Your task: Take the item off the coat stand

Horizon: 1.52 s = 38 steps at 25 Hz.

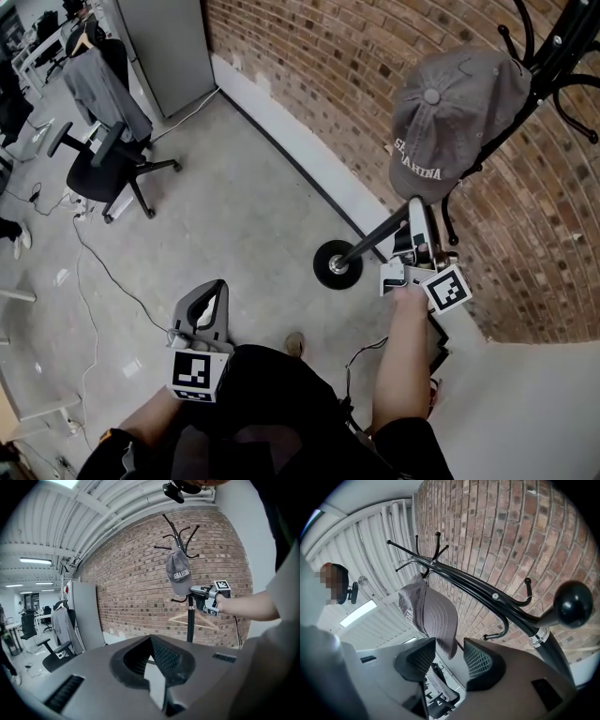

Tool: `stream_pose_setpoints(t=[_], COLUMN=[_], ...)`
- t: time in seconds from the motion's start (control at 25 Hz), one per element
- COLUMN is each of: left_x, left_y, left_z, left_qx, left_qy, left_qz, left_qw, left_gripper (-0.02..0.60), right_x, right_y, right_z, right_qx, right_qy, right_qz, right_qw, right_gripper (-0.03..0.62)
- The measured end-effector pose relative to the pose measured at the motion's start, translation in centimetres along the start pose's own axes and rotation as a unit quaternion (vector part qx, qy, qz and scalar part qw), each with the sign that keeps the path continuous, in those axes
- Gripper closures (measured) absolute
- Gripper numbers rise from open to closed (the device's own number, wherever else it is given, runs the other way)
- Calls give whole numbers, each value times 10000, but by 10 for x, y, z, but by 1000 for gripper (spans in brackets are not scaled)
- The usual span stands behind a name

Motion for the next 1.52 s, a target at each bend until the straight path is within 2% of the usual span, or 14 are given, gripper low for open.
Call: stream_pose_setpoints(t=[0.28,0.48,0.6,0.68,0.96,1.08,1.28,1.4,1.52], left_x=[-2,-2,-1,0,0,-1,0,1,-3], left_y=[0,-2,-2,-3,-1,1,6,8,15], left_z=[2,2,1,2,-3,-6,-13,-19,-30], left_qx=[-20,-45,-71,-98,-48,-10,55,165,371], left_qy=[-20,-31,-22,-36,29,58,130,190,289], left_qz=[-93,-64,-45,-29,-19,3,57,89,91], left_qw=[10000,10000,10000,9999,10000,10000,9999,9996,9989], left_gripper=[557,557,557,557,557,557,557,557,557], right_x=[11,8,-2,-5,-4,3,10,-6,-41], right_y=[12,25,20,16,5,-5,-46,-68,-76], right_z=[-22,-57,-79,-85,-121,-152,-217,-242,-247], right_qx=[439,1156,1533,1601,1793,2108,2775,3038,3151], right_qy=[141,55,145,249,596,777,1235,1259,985], right_qz=[269,230,-88,-229,-316,-244,-489,-763,-1122], right_qw=[9986,9930,9880,9865,9815,9741,9515,9413,9373], right_gripper=[427,430,495,525,559,559,559,562,563])
Point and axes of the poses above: the fingertips, and each gripper's own axes: y backward along the fingers, z to its right, x out of its top, the point moved 6 cm from there along y, backward along the fingers, and after that the axes turned 13 degrees about -y, right-handed, at the moved point
